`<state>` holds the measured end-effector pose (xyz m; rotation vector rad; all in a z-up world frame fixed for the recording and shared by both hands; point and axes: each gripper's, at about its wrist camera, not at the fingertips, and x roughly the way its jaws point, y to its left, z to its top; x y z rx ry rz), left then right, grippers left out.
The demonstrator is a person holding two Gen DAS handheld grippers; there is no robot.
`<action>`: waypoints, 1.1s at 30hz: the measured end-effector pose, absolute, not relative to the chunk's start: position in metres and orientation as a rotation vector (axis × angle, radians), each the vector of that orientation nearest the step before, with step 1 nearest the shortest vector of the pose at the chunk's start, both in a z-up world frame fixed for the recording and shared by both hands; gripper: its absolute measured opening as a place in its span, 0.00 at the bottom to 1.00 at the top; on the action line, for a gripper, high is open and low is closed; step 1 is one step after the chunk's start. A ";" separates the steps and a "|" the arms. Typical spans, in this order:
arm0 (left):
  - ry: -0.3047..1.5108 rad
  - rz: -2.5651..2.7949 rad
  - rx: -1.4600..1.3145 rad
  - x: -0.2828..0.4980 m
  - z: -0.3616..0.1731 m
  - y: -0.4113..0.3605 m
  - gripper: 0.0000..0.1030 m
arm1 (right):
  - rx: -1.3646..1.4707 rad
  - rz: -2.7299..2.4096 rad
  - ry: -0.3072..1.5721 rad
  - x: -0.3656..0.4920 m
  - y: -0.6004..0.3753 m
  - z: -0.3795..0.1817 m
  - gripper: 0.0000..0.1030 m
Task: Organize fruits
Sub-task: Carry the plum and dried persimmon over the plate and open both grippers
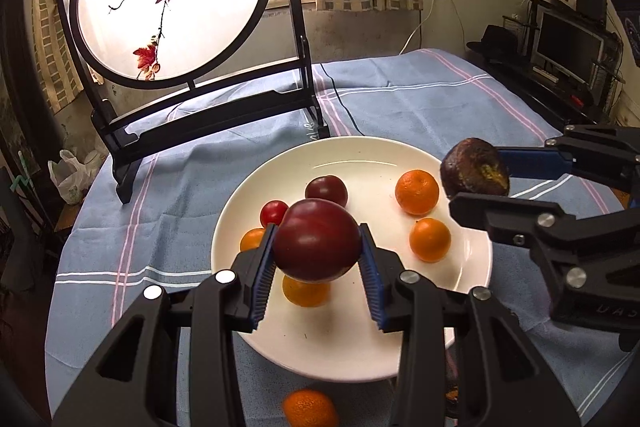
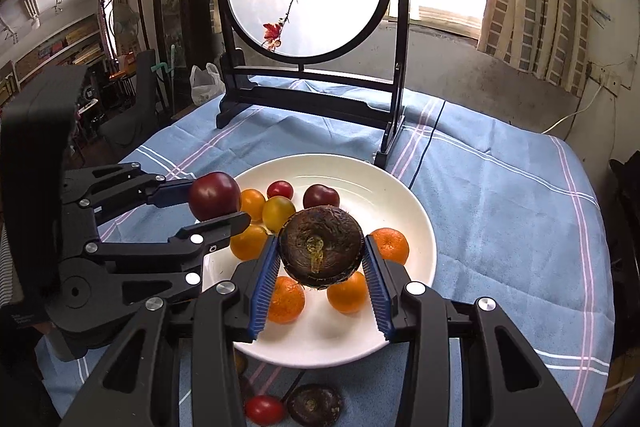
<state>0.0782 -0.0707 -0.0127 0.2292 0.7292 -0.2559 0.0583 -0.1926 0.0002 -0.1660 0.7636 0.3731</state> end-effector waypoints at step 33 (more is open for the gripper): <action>0.773 -0.220 0.287 0.102 -0.040 -0.082 0.51 | -0.136 0.347 0.826 0.100 -0.181 -0.016 0.49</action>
